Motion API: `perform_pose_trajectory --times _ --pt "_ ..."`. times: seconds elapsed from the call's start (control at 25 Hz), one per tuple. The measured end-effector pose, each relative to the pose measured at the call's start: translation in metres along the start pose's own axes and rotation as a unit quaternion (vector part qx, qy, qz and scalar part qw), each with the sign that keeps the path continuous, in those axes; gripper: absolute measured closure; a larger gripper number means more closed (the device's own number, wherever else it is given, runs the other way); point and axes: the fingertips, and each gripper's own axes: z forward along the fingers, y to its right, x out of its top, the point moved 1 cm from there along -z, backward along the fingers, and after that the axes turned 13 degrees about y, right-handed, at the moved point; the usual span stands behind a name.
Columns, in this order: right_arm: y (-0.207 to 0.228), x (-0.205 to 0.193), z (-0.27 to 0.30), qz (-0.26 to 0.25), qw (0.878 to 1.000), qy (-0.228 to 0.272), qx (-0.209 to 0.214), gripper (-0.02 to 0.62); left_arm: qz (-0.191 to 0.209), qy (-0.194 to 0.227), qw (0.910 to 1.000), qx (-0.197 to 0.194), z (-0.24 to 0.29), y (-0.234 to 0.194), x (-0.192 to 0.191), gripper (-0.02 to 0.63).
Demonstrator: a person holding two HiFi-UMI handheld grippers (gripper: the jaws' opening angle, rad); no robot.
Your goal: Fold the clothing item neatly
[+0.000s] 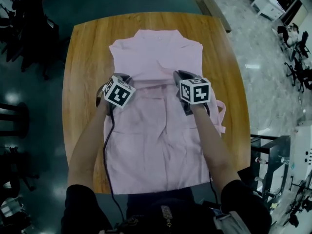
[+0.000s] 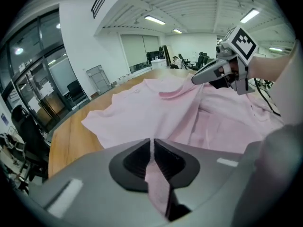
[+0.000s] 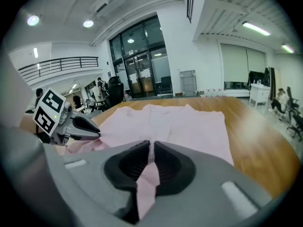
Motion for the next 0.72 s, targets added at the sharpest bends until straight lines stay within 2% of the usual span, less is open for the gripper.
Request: perform_pose_trajectory --times 0.08,0.16,0.28,0.36,0.52,0.72 --pt "0.001 -0.014 -0.004 0.033 0.999 -0.011 -0.003 0.558 0.001 -0.021 0.9998 0.005 0.005 0.005 -0.012 0.571" --pt "0.003 -0.021 -0.008 0.064 0.998 -0.012 0.0 0.549 -0.017 -0.031 0.9992 0.02 0.008 0.002 -0.021 0.571" --pt "0.005 -0.023 -0.015 0.079 0.997 -0.01 0.008 0.544 -0.066 -0.021 0.9965 0.047 0.006 -0.01 -0.026 0.552" --pt "0.008 -0.019 -0.021 0.076 0.997 -0.004 0.002 0.537 -0.083 -0.011 0.9944 0.063 0.0 -0.018 -0.026 0.504" --pt "0.018 -0.012 -0.029 0.097 0.995 0.012 -0.026 0.534 -0.095 -0.019 0.9932 0.064 -0.005 -0.019 -0.032 0.497" --pt "0.022 -0.029 -0.035 0.169 0.984 -0.001 -0.049 0.534 -0.095 -0.028 0.9926 0.071 -0.006 -0.027 -0.038 0.514"
